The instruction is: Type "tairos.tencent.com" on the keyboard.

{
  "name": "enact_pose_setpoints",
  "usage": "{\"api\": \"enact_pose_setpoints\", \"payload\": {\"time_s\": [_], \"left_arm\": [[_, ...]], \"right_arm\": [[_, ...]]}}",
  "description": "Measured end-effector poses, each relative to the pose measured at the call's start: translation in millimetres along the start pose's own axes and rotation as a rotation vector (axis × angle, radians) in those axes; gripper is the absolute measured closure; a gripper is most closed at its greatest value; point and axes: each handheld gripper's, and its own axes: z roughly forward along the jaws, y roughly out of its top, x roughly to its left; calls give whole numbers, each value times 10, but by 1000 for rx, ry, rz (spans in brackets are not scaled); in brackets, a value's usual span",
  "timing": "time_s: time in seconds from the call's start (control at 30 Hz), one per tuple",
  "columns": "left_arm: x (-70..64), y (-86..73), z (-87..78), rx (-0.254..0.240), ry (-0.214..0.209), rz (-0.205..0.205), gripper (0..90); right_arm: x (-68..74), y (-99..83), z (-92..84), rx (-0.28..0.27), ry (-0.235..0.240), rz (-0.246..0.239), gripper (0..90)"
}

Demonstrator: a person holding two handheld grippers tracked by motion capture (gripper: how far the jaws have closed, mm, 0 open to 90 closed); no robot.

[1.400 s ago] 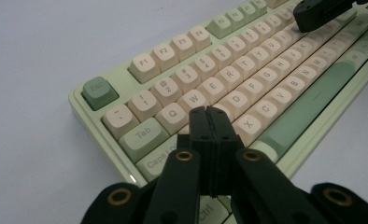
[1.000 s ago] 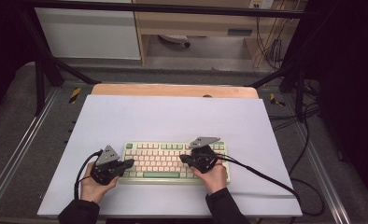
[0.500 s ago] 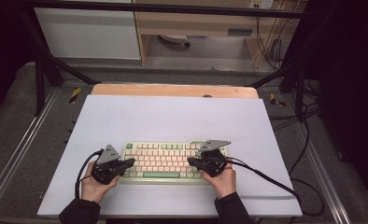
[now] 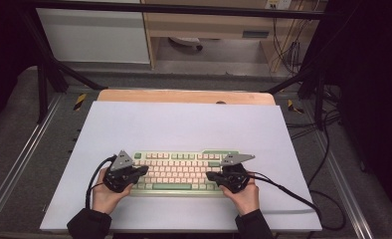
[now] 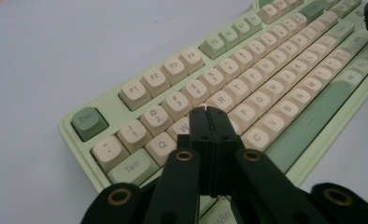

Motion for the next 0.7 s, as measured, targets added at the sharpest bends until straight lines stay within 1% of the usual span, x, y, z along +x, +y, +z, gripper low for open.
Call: {"api": "enact_pose_setpoints", "payload": {"time_s": [0.13, 0.27, 0.5, 0.7], "left_arm": [[-23, 34, 79, 11, 1, 3, 898], [-37, 14, 135, 20, 2, 5, 897], [-24, -31, 181, 33, 7, 6, 897], [-29, -45, 208, 39, 3, 11, 898]], "right_arm": [[0, -38, 6, 8, 0, 0, 900], [-2, -62, 2, 6, 4, 3, 900], [4, -71, 16, 9, 11, 0, 900], [9, -80, 29, 14, 17, -1, 900]]}}
